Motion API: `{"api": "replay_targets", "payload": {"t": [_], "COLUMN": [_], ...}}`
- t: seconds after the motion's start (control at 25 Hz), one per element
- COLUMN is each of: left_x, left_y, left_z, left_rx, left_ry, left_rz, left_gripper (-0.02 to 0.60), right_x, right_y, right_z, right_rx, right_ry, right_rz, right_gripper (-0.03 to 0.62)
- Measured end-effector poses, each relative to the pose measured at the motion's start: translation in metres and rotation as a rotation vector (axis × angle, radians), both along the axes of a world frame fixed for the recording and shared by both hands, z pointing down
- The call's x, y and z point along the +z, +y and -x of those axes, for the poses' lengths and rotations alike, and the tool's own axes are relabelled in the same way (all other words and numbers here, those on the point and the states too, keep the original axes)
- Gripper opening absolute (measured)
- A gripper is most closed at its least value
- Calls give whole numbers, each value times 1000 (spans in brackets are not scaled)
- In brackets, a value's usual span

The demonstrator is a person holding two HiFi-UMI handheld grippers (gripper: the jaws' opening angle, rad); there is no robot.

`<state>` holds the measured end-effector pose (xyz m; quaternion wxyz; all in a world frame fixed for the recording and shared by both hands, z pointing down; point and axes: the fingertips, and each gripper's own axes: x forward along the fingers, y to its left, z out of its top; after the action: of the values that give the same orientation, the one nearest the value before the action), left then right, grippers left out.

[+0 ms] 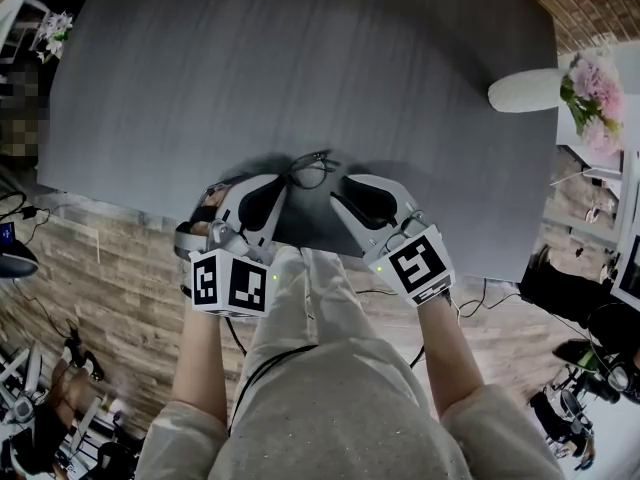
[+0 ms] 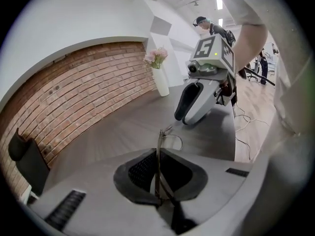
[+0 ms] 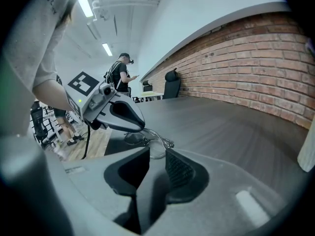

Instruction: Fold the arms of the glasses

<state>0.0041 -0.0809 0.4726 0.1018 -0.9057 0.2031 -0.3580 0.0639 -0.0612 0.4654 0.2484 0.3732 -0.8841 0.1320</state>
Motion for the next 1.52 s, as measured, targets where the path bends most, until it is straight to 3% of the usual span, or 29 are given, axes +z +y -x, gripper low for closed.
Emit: {"api": "replay_targets", "payload": {"t": [0.4,0.68,1.0,1.2,1.52], "left_x": [-2,-17,-52,-71,-105], "left_y": [-2,-4,-7,-14,-20], "left_z": [8,22,39,59,80], "left_rx": [-84,-176,-237,-302,-377], "left_ry": [111,245,391,452,526], "left_rz": [37,68,70,58,13], "left_gripper": [63,75,74,74,63], "right_x": [0,-16,-46,-61,-98], "right_y": [7,1,-12,-18,-27], "right_z": [2,5,11,13,20], "right_rx": [1,31,61,66,65], "right_ry": [-6,-47,-54,-63,-96], "right_rz": [-3,-35,-109,-162,-230], "right_gripper": [101,99,38,2,2]}}
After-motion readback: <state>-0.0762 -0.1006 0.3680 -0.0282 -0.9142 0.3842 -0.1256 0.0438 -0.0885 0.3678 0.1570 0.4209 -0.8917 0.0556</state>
